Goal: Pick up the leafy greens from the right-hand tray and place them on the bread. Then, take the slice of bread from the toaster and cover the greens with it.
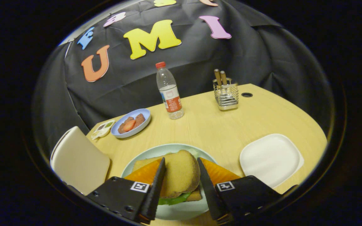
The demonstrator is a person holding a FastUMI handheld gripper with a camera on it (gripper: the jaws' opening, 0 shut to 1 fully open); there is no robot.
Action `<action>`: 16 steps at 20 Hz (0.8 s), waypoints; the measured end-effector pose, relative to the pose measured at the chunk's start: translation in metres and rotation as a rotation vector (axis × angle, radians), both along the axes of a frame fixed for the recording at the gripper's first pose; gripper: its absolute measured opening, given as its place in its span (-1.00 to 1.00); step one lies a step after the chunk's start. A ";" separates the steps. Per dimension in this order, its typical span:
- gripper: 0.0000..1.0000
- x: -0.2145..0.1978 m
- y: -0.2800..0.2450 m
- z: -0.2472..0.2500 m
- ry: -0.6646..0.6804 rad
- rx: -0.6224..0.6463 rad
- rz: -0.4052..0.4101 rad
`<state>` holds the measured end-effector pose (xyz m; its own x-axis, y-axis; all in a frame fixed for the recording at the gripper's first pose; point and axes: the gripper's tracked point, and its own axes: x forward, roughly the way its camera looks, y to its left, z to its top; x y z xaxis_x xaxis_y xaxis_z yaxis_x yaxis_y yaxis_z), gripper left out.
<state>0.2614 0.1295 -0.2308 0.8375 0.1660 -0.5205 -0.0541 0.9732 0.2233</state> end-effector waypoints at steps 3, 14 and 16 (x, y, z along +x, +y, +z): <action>0.35 -0.005 -0.012 0.008 -0.054 -0.101 -0.039; 0.73 -0.078 0.001 0.076 -0.186 -0.110 -0.073; 0.81 -0.095 0.006 0.097 -0.226 -0.126 -0.082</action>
<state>0.1661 0.1353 -0.1339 0.9429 0.0387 -0.3307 -0.0090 0.9958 0.0909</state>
